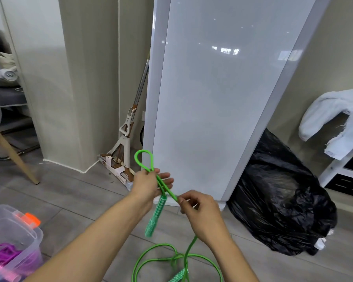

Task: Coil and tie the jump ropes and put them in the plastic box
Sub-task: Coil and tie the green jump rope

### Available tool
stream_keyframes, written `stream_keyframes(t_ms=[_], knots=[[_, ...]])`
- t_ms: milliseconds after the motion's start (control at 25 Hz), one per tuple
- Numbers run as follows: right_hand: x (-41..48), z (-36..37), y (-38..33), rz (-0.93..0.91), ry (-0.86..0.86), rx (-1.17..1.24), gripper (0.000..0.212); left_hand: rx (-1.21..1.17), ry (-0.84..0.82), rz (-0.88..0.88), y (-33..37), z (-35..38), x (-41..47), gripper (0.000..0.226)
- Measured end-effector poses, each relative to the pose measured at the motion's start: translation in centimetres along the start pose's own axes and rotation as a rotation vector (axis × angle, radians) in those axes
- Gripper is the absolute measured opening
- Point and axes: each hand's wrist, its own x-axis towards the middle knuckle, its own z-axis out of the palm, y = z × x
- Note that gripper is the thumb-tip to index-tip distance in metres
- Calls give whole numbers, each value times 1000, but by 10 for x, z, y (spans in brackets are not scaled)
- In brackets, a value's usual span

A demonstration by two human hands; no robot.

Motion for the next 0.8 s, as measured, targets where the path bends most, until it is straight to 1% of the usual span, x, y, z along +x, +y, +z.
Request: stream_keyframes(t_ms=[80,200,280,320,400,480,520,640,720,800], knots=[[-1,-4,2,-11,-177,-53,17,-141,102,-14,11,-9,14,17],[2,-18,9,34,-343,-68,23,-155,222,0,21,-21,28,27],[4,-32,18,67,-355,-123,23,-76,261,64,24,-28,31,27],[5,-39,22,72,-311,-157,22,-25,255,91,24,-29,32,26],[7,-48,26,41,-130,-205,20,88,168,101,21,-27,30,25],[7,-49,22,-12,71,-163,20,254,8,98,15,-21,21,21],[7,-47,18,-35,125,-123,20,344,-80,102,11,-17,14,20],[5,-34,8,-77,145,-55,18,534,-321,109,0,-7,-9,20],[4,-26,8,-82,141,-62,17,633,-397,140,-7,-2,-20,19],[3,-21,8,-62,146,-64,16,664,-455,159,-13,1,-24,18]])
